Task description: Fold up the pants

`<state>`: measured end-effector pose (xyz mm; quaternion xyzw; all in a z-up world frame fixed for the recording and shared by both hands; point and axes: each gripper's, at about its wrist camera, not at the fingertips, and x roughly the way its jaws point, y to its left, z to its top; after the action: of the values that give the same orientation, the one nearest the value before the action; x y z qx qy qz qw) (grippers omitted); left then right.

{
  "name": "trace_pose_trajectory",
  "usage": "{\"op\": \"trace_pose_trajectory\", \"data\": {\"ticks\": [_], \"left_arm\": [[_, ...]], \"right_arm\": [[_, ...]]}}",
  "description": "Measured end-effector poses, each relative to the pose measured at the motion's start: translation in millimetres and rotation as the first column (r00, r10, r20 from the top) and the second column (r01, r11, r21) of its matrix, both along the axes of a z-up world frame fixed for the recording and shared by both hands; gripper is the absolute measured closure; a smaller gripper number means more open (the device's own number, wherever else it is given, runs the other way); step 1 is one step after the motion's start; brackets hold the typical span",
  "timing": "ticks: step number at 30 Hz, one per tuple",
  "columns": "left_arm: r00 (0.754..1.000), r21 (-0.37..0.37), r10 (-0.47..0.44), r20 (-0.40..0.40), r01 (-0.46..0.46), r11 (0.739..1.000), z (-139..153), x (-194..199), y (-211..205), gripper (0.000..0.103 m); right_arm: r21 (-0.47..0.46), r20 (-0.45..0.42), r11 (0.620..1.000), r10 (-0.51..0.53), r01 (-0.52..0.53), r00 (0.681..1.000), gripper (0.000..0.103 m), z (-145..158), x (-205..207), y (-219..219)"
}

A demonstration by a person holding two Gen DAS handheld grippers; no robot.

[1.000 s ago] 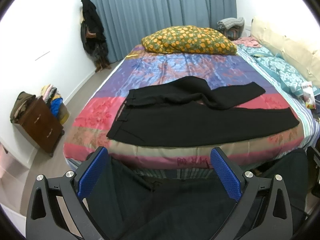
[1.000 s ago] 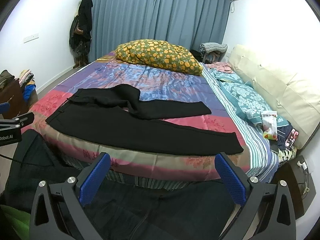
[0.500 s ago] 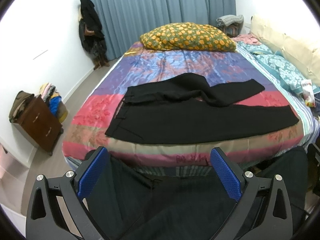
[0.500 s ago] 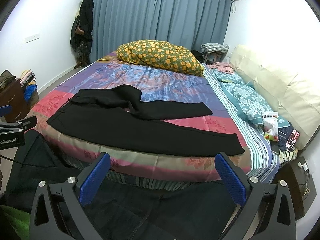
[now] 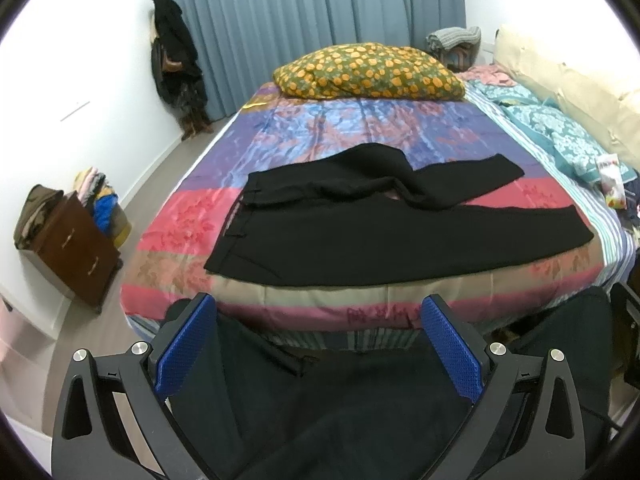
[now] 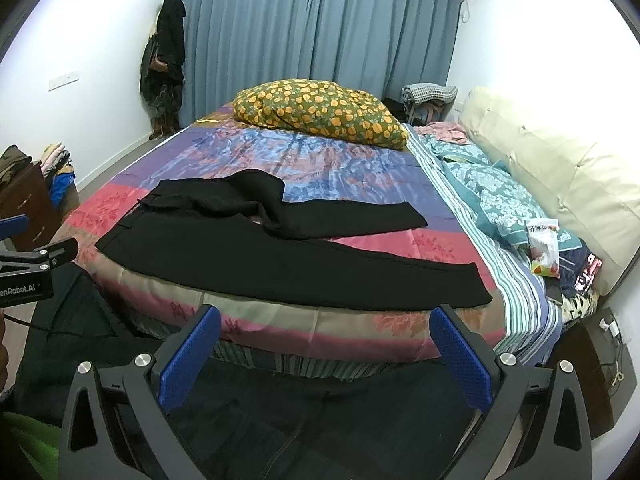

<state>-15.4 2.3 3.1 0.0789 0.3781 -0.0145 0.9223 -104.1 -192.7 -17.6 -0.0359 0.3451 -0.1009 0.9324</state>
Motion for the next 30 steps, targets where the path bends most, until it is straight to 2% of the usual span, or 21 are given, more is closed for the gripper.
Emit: {"op": "trace_pose_trajectory", "data": {"ticks": [30], "left_arm": [[1.000,0.016,-0.006,-0.019,0.006,1.000,-5.1,5.4,1.4,0.001]], "right_arm": [[-0.030,-0.007,0.999,-0.033,0.033,0.999,0.000,-8.5,0.1,-6.6]]}}
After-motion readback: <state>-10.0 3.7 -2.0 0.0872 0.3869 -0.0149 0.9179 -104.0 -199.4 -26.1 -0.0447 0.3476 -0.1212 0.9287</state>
